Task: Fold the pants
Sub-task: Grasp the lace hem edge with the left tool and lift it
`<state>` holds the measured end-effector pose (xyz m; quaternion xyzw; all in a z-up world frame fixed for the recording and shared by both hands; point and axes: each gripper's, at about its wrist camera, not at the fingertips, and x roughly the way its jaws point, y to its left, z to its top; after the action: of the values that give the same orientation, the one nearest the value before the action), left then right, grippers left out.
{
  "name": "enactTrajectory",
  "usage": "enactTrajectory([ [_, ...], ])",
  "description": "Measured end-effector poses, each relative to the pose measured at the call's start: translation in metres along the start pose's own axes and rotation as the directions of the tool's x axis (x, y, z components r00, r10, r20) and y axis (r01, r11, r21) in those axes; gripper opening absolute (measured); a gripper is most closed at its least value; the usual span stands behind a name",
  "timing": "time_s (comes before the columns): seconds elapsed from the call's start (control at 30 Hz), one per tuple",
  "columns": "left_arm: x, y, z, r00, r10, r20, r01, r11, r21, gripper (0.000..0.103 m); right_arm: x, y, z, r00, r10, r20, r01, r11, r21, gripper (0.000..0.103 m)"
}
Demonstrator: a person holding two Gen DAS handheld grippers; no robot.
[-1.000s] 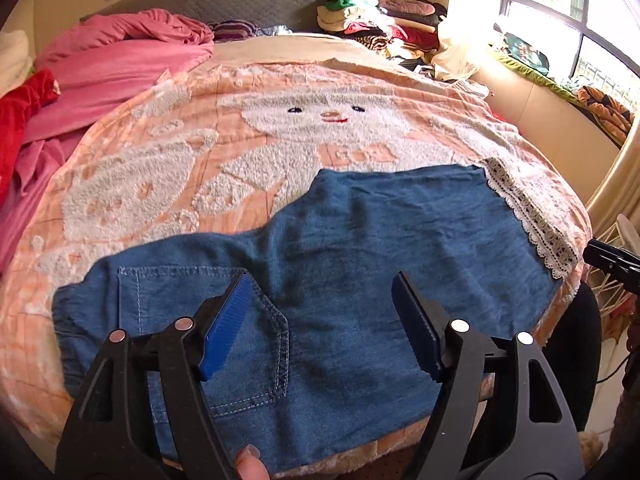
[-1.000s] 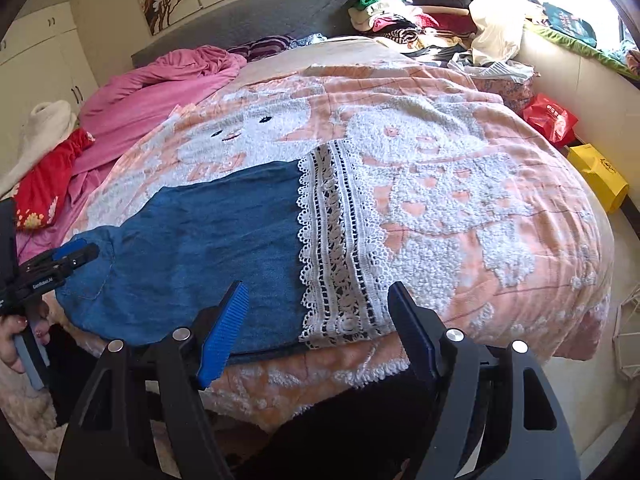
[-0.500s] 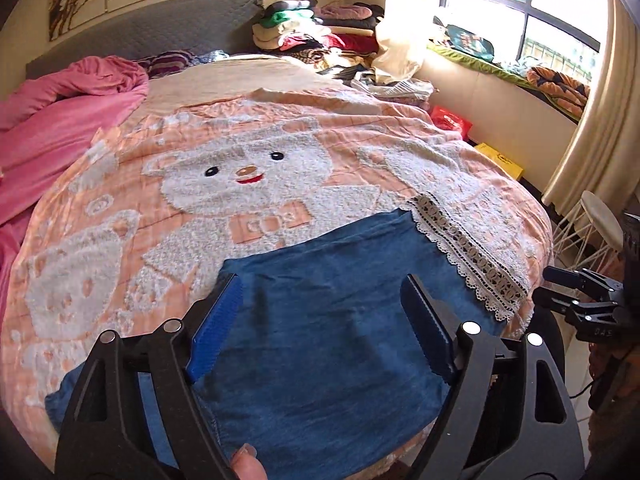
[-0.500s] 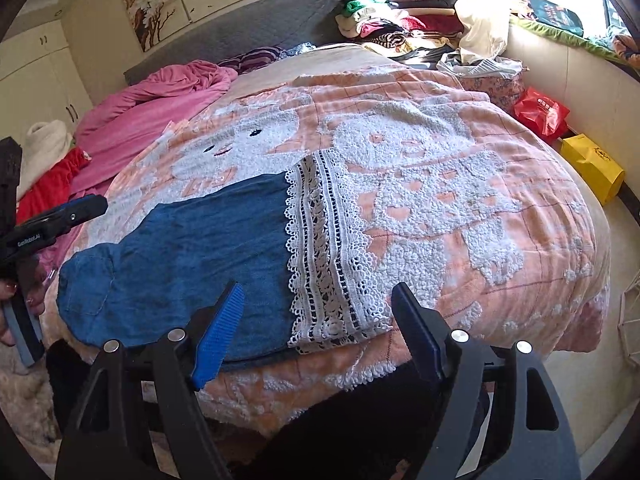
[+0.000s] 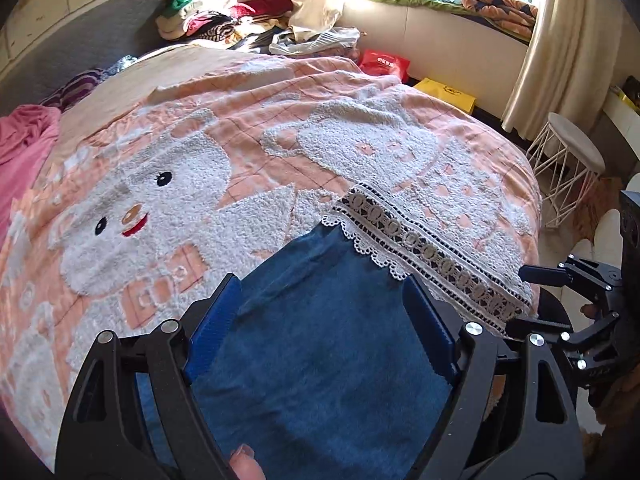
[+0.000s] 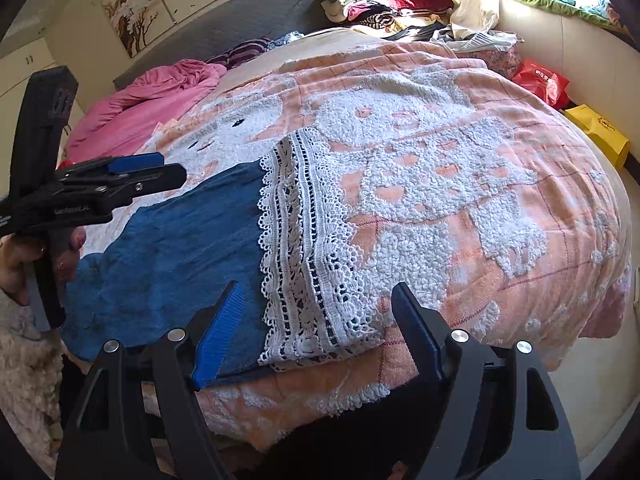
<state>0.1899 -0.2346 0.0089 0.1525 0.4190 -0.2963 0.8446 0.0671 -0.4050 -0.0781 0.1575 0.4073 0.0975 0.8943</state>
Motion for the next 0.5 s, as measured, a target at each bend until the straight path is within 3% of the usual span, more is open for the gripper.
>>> enactTrajectory([
  [0.27,0.052,0.007,0.024,0.997,-0.033,-0.064,0.033,0.999,0.001,0.075,0.012,-0.007,0.0,1.0,0.022,-0.013,-0.021,1.0,0.015,0.075],
  [0.33,0.061,0.006,0.027,0.996,-0.053,-0.076,0.054,0.998,0.01,0.066,0.013,-0.005,0.001,0.999,0.048,-0.013,-0.047,0.999,0.011,0.069],
  [0.4,0.071,0.006,0.03,0.993,-0.06,-0.101,0.062,0.998,0.013,0.049,0.013,-0.005,0.001,0.995,0.102,-0.011,-0.102,0.994,0.026,0.063],
  [0.5,0.083,0.004,0.033,0.988,-0.094,-0.12,0.097,0.995,0.018,0.047,0.016,-0.005,0.002,0.994,0.112,-0.016,-0.111,0.993,0.031,0.063],
])
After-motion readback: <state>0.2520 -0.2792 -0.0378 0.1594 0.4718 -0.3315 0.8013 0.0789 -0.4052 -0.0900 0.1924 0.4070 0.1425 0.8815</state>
